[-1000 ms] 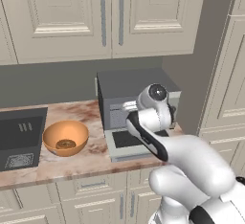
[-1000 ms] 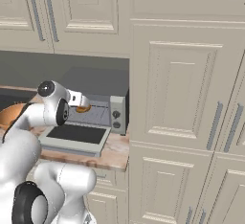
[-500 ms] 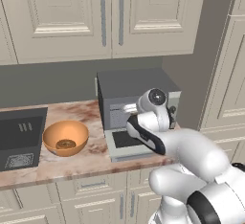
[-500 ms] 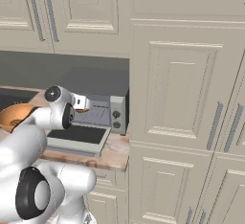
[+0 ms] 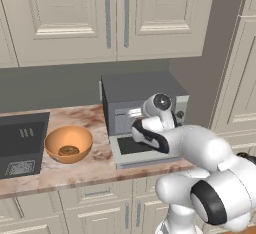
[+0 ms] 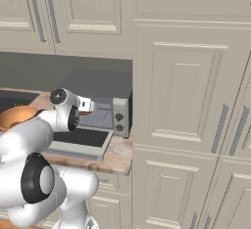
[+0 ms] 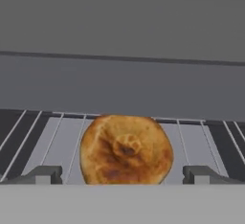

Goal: Pick up the heated bread from the toaster oven and place it in the bowl. Then move the bread bowl to the dining counter.

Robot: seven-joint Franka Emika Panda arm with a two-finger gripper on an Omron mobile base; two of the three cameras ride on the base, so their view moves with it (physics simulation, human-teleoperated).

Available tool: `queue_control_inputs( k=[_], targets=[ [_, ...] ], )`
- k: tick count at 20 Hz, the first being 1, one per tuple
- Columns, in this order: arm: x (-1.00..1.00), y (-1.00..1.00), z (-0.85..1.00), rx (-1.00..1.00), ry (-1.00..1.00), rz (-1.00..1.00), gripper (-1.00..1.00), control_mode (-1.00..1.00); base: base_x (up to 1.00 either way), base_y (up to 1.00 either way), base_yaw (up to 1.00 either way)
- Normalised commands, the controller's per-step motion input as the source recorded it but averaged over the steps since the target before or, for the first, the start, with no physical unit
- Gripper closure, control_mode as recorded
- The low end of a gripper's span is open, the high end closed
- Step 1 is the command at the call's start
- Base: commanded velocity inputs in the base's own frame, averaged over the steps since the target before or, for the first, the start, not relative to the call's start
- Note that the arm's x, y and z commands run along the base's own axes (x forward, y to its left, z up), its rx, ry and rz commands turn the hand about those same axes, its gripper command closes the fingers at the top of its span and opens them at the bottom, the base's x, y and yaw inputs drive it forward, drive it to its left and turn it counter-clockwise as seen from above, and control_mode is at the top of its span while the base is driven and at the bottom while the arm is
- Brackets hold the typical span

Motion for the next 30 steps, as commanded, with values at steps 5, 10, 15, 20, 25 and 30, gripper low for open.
queue_control_inputs(
  k=[5, 10, 15, 20, 25, 30],
  targets=[
    [0.20, 0.00, -0.17, 0.00, 0.00, 0.00, -1.00, -1.00, 0.00, 0.00, 0.00],
    [0.13, 0.00, -0.23, 0.00, 0.00, 0.00, -1.00, -1.00, 0.00, 0.00, 0.00],
    [0.07, -0.04, -0.21, 0.00, 0.00, 0.00, -1.00, -1.00, 0.00, 0.00, 0.00],
    [0.00, -0.15, -0.16, 0.00, 0.00, 0.00, -1.00, -1.00, 0.00, 0.00, 0.00],
    [0.00, -0.11, -0.12, 0.01, 0.00, 0.00, -1.00, -1.00, 0.00, 0.00, 0.00],
    [0.00, -0.02, -0.31, 0.00, 0.00, 0.00, 1.00, -1.00, 0.00, 0.00, 0.00]
  ],
)
